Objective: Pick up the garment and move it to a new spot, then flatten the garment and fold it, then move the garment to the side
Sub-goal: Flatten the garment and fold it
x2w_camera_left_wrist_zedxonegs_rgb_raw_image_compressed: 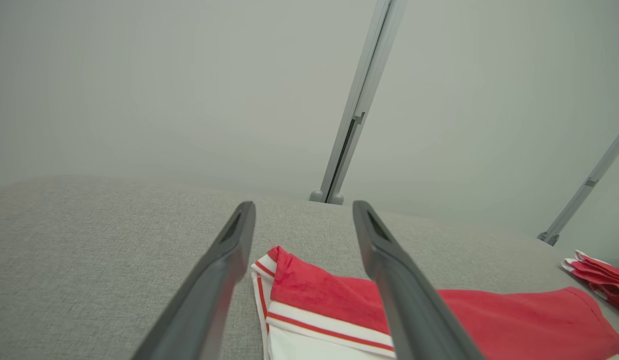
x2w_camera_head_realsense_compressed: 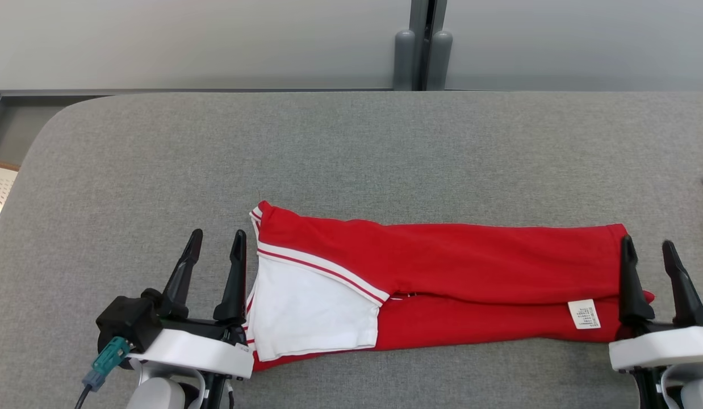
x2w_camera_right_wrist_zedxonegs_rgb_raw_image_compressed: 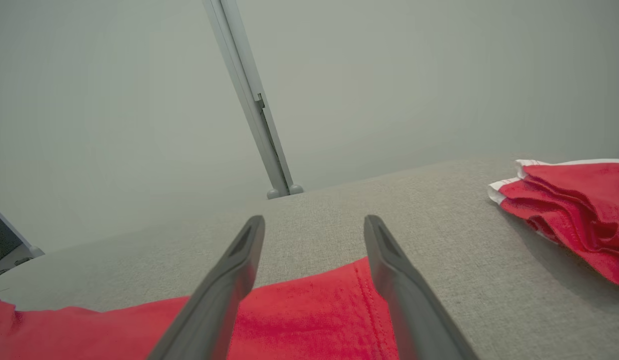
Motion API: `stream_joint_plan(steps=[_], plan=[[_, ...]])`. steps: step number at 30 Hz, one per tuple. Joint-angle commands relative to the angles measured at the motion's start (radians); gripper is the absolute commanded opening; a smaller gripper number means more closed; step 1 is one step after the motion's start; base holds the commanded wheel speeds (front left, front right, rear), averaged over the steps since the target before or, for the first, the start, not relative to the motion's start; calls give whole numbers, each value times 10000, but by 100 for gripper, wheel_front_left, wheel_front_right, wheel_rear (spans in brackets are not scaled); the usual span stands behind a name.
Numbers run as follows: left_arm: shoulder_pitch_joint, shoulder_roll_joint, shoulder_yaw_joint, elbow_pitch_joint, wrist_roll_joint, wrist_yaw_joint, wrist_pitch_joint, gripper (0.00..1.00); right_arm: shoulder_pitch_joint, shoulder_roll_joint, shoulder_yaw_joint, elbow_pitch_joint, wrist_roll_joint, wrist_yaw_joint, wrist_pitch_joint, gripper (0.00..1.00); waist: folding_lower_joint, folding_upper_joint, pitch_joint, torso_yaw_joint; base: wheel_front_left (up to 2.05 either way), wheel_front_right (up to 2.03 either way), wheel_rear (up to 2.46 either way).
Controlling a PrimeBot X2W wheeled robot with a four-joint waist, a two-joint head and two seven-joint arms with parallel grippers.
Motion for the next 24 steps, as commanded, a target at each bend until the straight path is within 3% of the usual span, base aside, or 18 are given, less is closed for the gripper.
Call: stream_joint_plan(steps=[1, 12, 22, 23, 24], plan=[[-74, 17, -31, 23, -66, -75, -14, 100, 90, 72, -198, 315, 32, -1, -54, 100, 0, 0, 62, 64, 0, 0, 0], [-174, 19, -339, 238, -294, -177, -15, 100, -757, 637, -1248, 3288, 487, -1, 93, 100, 0, 0, 270, 202, 0, 0, 0], [-377, 19, -496, 334, -378, -184, -15, 100, -1232, 845, -789, 4810, 744, -1, 398, 100, 0, 0, 300, 176, 0, 0, 0], [-371, 19, -486, 329, -368, -184, -15, 100, -1258, 862, -708, 4908, 806, -1, 472, 80, 0, 0, 297, 169, 0, 0, 0], [-360, 19, -473, 323, -363, -185, -15, 100, -1288, 863, -645, 4989, 854, -1, 483, 23, 0, 0, 294, 162, 0, 0, 0]])
